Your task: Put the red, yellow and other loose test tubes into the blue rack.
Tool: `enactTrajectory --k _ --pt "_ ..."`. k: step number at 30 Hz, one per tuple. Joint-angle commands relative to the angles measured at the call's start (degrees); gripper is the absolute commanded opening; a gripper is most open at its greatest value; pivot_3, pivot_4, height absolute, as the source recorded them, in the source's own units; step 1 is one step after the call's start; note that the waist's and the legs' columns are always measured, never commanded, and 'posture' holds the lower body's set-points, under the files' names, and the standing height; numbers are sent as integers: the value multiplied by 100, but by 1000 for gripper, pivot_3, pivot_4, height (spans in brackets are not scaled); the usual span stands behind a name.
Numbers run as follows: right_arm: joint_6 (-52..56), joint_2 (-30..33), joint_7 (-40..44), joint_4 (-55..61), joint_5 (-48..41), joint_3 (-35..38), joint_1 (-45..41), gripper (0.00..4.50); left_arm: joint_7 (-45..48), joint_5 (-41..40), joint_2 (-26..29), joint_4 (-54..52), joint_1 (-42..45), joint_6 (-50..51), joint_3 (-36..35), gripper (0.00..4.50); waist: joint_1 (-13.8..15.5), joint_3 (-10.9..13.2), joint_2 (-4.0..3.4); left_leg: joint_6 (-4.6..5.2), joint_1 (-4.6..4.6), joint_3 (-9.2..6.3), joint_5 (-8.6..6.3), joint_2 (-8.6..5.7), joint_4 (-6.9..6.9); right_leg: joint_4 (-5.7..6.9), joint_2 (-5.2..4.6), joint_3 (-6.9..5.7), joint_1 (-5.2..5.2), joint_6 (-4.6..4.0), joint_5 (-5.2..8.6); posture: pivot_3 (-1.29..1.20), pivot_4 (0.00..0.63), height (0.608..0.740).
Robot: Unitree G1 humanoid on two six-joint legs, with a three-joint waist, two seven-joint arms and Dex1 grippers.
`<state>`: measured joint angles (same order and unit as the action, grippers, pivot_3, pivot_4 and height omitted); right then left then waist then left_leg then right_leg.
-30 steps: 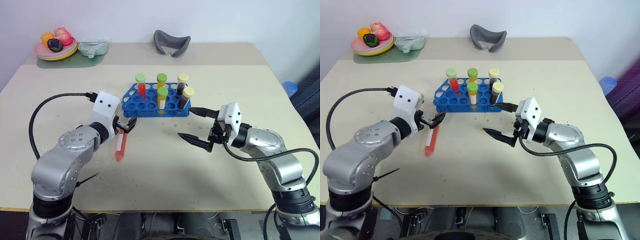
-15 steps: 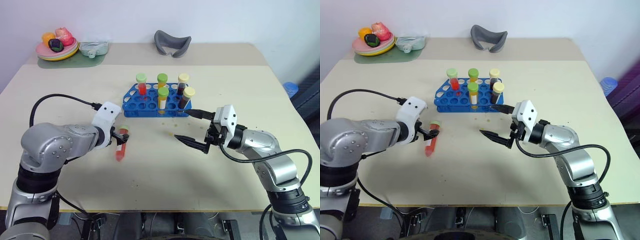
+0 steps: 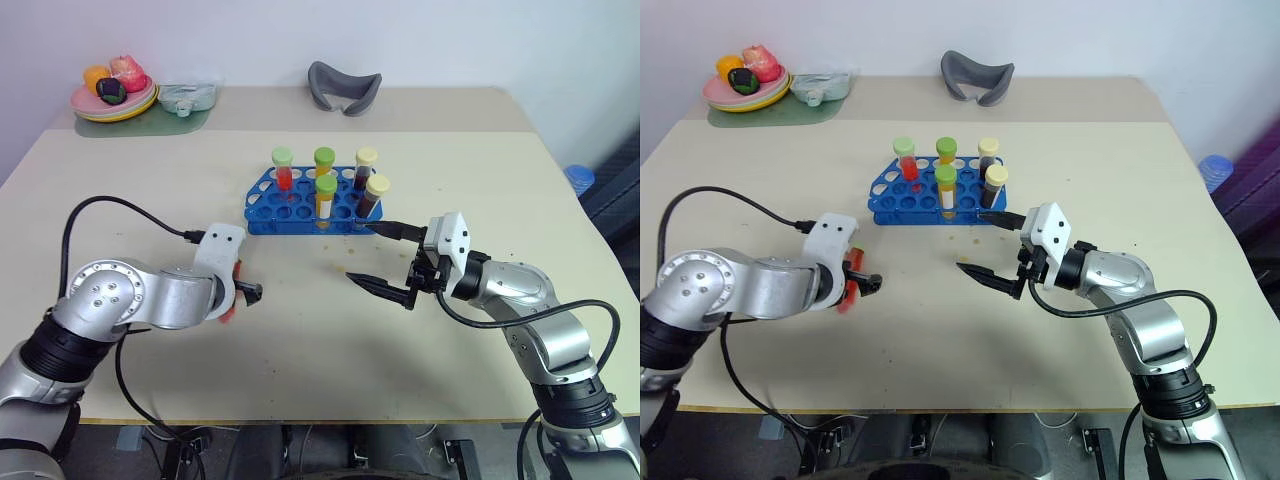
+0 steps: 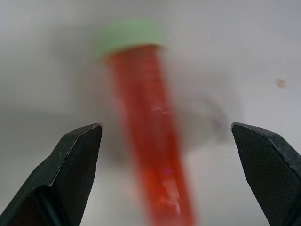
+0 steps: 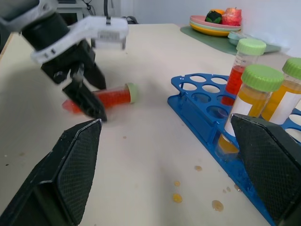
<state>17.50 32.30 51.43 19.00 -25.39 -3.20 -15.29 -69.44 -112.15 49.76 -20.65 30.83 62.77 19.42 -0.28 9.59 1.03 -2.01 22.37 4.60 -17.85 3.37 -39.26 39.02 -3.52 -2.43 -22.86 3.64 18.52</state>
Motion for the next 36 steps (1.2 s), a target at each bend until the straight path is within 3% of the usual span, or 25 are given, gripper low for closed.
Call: enactTrajectory --k 1,7,20,35,36 --pt "-116 -47 27 135 -28 14 -39 4473 -519 -85 -82 -223 -170 -377 19 4500 -13 0 0 0 0 0 0 0 0 0 1 0 0 0 0 0 150 735" --pt "-120 -30 92 109 -35 16 -50 4473 -1222 -85 -357 -102 -487 -636 -302 4500 -11 -1 -2 -1 -12 0 0 0 0 -4 2 0 14 0 0 0 150 735" --pt "300 619 849 333 -205 -90 223 4473 -2248 -85 -987 143 -581 -604 -668 4500 0 -2 -3 -1 -72 -2 0 -1 9 -9 7 2 72 -2 2 0 150 735" --pt "215 557 759 335 -136 -107 176 4473 -2306 -85 -1591 331 -795 -951 -1051 4500 100 -12 -20 0 -99 -2 0 -7 12 -22 5 4 104 0 2 0 150 735" --pt "212 552 754 333 -130 -109 171 4500 -2306 -85 -1570 351 -792 -952 -1046 4246 102 -12 -20 0 -99 -2 0 -8 12 -23 5 4 105 0 2 0 150 735"
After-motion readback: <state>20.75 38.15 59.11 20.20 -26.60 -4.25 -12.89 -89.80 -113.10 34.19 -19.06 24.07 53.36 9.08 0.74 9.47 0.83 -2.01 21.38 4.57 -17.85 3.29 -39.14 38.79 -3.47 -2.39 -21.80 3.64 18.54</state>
